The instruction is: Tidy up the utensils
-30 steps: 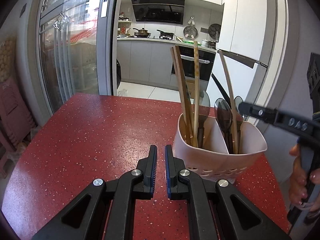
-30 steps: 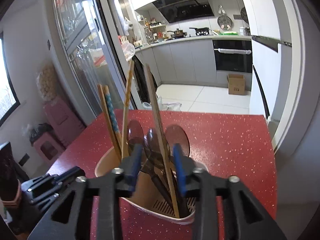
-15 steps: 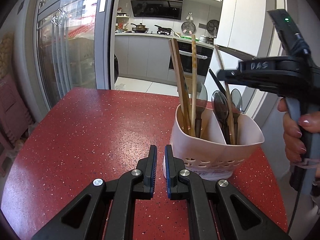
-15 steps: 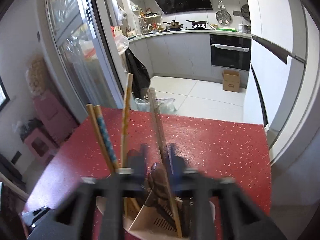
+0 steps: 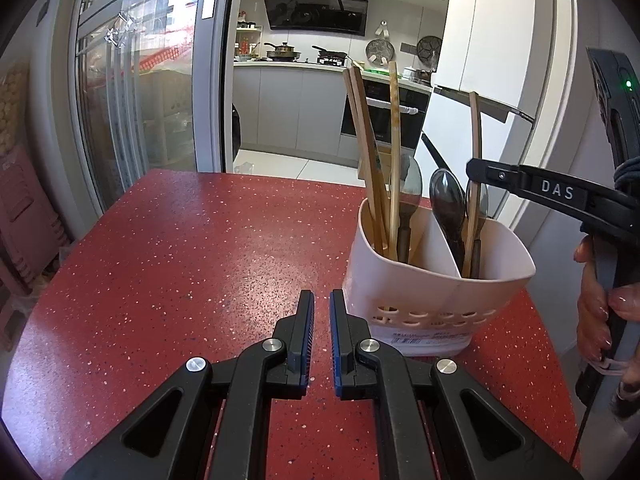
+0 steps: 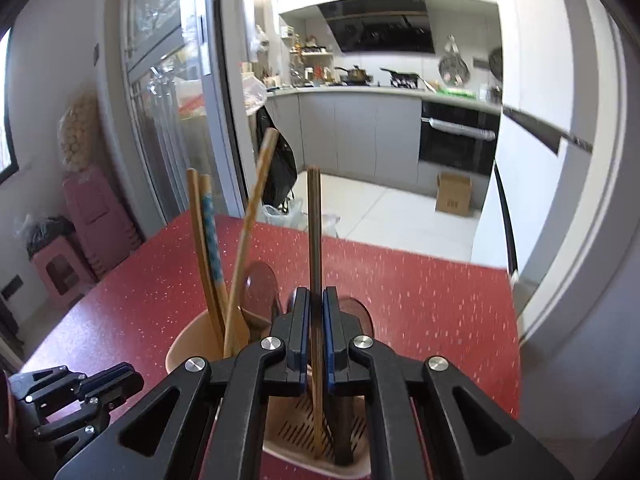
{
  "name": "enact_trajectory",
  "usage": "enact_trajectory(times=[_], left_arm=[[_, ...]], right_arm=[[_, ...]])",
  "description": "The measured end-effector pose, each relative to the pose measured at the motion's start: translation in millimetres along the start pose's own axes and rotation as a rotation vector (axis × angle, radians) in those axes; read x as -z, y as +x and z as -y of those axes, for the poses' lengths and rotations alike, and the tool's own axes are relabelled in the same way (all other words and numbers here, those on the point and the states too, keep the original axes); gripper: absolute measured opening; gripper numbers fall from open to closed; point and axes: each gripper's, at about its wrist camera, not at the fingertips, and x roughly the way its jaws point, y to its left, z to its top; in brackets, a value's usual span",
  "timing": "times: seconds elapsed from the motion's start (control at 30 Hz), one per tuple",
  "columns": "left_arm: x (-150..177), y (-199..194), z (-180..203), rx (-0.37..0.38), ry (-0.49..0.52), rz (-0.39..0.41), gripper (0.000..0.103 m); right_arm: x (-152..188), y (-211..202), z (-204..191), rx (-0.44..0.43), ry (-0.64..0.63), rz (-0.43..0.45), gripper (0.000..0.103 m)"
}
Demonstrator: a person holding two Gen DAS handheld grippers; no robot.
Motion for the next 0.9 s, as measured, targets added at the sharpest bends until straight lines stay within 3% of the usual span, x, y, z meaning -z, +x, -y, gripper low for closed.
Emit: enact_trajectory(times=[0.07, 0.43, 0.9], left_arm=[[0.0, -1.7, 1.8, 0.000, 0.003, -0.001, 0.037], [3.3, -7.8, 10.6, 0.002, 0.034, -0.025, 0.037], [12.9, -19.7, 16.2, -0.013, 0.071, -0.050, 0.037]], right_arm=[[0.4, -4.4, 5.3, -0.011, 0.035, -0.004, 0.038], [16.1, -38.8, 9.8, -0.098, 0.134, -0.019, 0.041], [60.9, -65.5, 10.8, -0.095, 0.216, -0.106, 0.049]])
